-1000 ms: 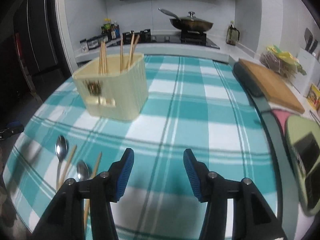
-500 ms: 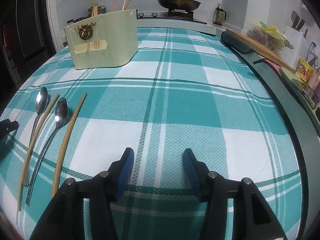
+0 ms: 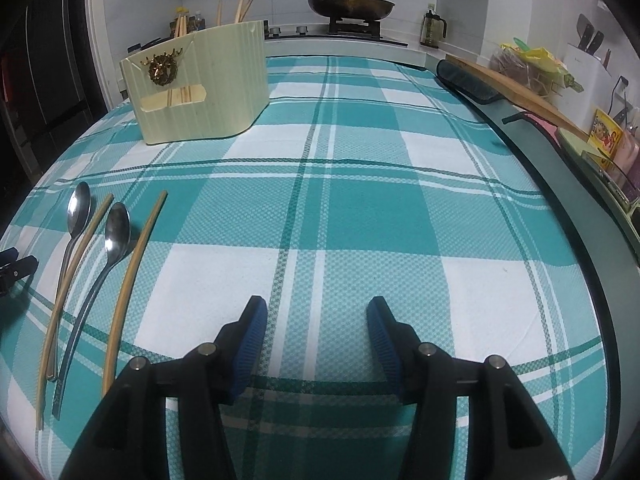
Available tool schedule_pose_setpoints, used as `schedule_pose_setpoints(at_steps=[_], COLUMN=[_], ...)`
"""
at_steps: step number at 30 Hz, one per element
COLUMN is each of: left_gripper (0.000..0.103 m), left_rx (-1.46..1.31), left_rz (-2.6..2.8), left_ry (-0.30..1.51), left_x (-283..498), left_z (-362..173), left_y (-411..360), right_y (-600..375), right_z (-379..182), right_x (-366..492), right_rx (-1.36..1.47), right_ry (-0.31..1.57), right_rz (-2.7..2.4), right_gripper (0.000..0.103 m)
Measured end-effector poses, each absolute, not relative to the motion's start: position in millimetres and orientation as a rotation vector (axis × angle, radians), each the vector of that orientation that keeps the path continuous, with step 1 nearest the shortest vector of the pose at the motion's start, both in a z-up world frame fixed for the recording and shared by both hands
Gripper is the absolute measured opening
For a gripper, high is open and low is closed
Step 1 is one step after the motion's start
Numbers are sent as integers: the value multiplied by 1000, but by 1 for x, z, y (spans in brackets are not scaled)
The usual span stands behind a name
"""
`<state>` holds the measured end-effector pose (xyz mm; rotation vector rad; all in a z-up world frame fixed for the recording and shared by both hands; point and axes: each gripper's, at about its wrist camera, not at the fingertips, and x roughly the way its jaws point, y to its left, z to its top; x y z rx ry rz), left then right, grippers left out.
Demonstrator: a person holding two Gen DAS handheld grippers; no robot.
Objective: Organize utensils
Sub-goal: 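Move both open tools back over the remaining utensils, then grasp a wooden chopstick with the right tool while the left tool approaches the large spoon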
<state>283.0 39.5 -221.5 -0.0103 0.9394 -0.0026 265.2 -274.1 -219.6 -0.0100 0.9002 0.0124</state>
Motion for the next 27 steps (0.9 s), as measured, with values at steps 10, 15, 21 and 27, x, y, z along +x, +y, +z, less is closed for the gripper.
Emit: schedule_pose_setpoints(at_steps=[10,15,21,27], left_gripper=[102,102,102,102], left_rx=[-199,-158,-119,-28], left_rz=[-73,-75,-9,16], left_ry=[940,926,958,962], left_x=[274,281,298,292], left_z=[-206,-193,-209,-220], left_y=[28,-10,-38,-52], right_y=[-274,-274,-274,-274], right_z=[-220,-220,-220,-220], right_x=[265,265,265,265], right_rx=[-9,-8,-8,-7], right_ry=[900,900,900,900], right_rz=[13,13,13,13], right_gripper=[54,54,54,54])
